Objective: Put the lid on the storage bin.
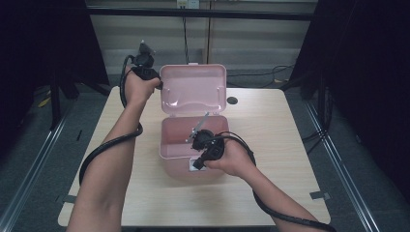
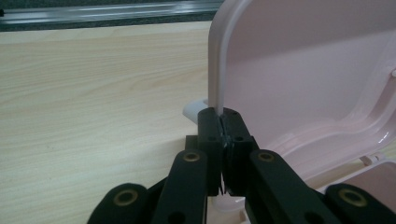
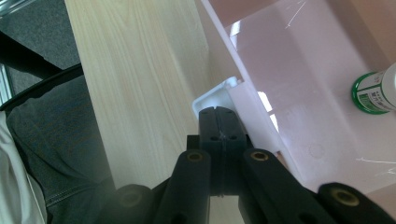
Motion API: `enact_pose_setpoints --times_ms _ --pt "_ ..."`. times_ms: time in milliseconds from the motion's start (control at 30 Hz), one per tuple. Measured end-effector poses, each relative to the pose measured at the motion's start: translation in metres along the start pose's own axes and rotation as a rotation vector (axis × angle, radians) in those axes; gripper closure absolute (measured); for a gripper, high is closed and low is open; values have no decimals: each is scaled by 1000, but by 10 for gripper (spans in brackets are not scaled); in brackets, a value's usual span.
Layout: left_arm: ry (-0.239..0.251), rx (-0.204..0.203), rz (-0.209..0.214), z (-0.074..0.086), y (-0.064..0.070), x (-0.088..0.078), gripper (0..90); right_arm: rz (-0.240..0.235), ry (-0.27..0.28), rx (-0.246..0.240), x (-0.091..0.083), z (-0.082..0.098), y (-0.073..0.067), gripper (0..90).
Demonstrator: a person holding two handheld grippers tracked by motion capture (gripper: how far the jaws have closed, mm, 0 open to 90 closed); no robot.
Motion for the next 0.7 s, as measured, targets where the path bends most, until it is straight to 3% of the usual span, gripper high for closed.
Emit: enact_pose_setpoints --times_ms 700 --pt "15 22 11 1 -2 -15 880 4 13 27 2 -5 4 900"
Point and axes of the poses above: each handheld gripper's, and its own axes: x roughly forward along the jaws, z roughly out of its underside, y roughly to its right, the point moved 10 cm from there along x, roughly forward along the jaws, and after that the axes turned 11 degrees about y, right-handed, at the moved point
